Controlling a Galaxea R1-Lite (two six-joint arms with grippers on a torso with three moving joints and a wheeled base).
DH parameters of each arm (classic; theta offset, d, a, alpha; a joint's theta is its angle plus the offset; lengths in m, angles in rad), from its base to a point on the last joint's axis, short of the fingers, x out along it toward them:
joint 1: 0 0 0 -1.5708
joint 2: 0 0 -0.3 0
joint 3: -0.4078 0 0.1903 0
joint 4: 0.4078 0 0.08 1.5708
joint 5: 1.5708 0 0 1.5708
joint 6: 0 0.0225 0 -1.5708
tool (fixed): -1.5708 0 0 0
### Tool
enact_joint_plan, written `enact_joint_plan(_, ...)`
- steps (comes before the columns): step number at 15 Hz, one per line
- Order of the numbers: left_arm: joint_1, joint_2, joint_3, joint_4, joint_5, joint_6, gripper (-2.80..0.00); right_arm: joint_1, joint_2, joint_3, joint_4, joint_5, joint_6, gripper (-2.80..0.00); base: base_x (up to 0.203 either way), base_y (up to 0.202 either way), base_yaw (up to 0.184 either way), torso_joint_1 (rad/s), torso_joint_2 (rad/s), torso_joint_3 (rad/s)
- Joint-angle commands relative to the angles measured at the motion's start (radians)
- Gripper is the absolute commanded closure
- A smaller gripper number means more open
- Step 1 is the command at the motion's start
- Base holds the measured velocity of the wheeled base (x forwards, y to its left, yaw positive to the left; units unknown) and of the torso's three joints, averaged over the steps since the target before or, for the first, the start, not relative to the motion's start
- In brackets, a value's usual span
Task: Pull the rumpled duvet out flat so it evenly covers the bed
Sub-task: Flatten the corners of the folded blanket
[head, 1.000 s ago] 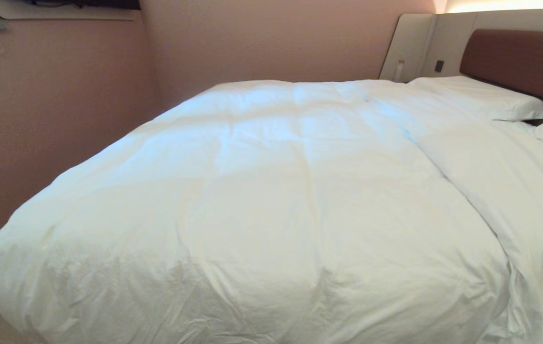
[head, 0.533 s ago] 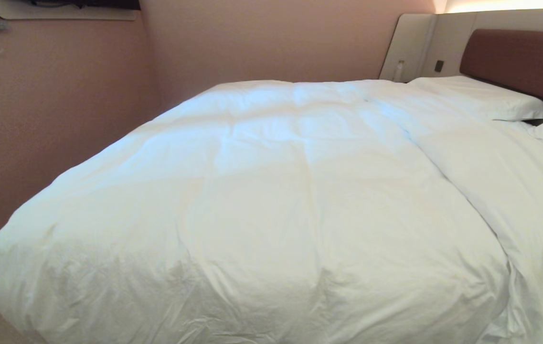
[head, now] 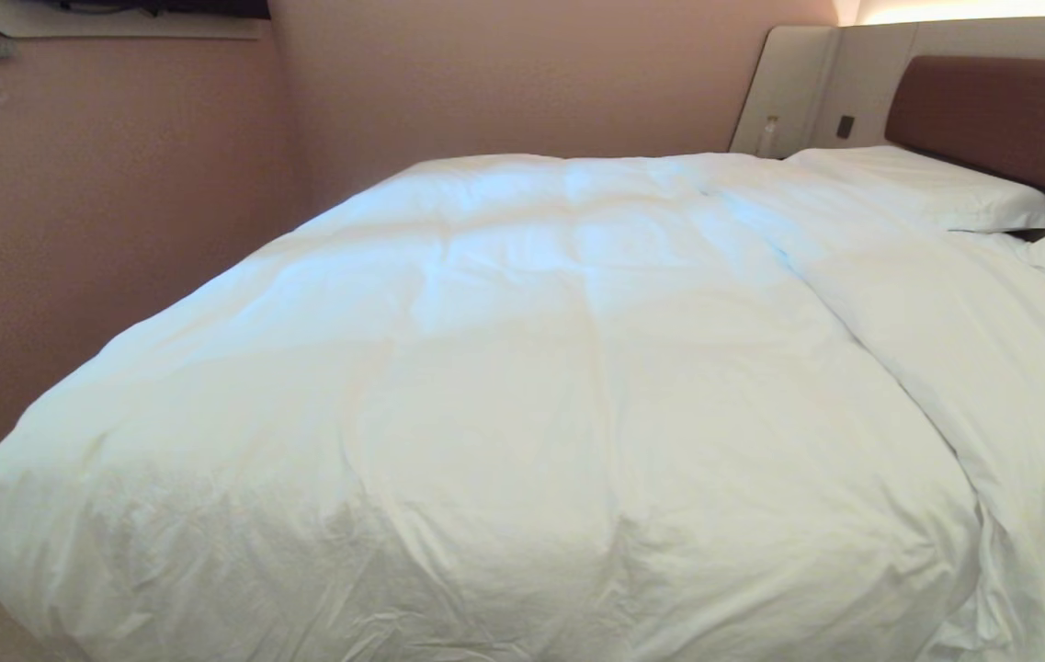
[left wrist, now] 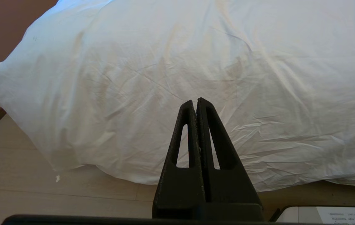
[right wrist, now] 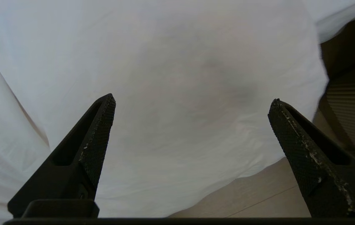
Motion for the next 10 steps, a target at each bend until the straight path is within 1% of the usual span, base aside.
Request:
enact_joint_plan(1,0.001,0.000,0.000,0.000,0.001,0.000,0.00,-0.013,0.019,-0.047,0.071,0.022,-0.003,-2.80,0.000,0.000,0.000,0.000,0.00,0.000)
enact_joint_plan(7,0.001,0.000,0.000,0.000,0.001,0.000,0.00,-0.016,0.083,-0.072,0.070,0.023,-0.009,-2.80,0.000,0.000,0.000,0.000,0.00,0.000)
enact_joint_plan(10,0.001,0.000,0.000,0.000,0.001,0.000,0.00,-0.016,0.119,-0.123,0.080,0.024,-0.001,-2.80,0.000,0.000,0.000,0.000,0.00,0.000)
